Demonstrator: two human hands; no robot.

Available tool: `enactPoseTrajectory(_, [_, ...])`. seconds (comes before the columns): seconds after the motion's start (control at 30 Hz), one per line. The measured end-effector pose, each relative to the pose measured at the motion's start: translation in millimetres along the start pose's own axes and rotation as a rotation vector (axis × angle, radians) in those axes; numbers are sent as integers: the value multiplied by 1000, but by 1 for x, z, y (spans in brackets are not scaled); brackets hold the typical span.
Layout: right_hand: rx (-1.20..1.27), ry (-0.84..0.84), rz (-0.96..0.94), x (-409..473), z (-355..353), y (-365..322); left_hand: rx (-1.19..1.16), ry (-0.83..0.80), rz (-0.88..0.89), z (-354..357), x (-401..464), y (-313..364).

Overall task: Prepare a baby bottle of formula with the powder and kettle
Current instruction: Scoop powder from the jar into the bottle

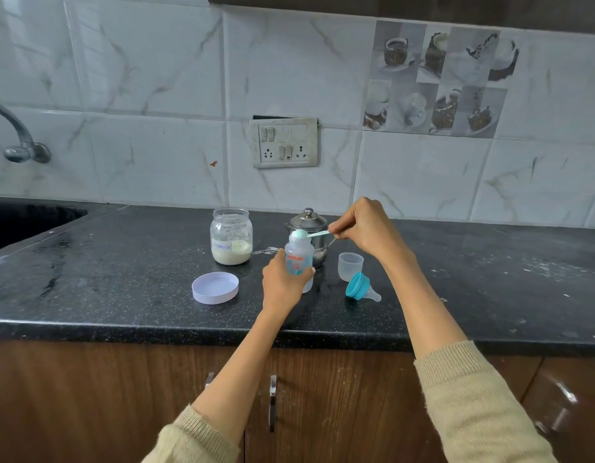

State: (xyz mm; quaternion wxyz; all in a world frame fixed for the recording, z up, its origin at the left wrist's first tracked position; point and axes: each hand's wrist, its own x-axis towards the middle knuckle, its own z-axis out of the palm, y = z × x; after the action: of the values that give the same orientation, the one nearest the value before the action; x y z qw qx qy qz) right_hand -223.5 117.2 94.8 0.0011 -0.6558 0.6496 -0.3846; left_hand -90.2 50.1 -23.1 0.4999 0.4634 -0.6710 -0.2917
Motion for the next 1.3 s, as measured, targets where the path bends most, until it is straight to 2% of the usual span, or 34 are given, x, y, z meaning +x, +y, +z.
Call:
enactPoseTrajectory(0.2, [46,20,18,1,2,3,2,-4,0,0,0,-1])
enactPoseTrajectory(0.5, [601,-82,340,12,-9,13,1,-15,0,0,0,-1])
enactPoseTrajectory(0.73, [813,-180,504,5,1,30,6,-17,-3,0,-1,0])
enactPoseTrajectory(1.03, [923,-206,519,13,-10,26,-1,-15,1,0,-2,0])
enactPoseTrajectory(1.3, [956,-175,467,50,-14,-9,4,-26,4,-1,-3,0])
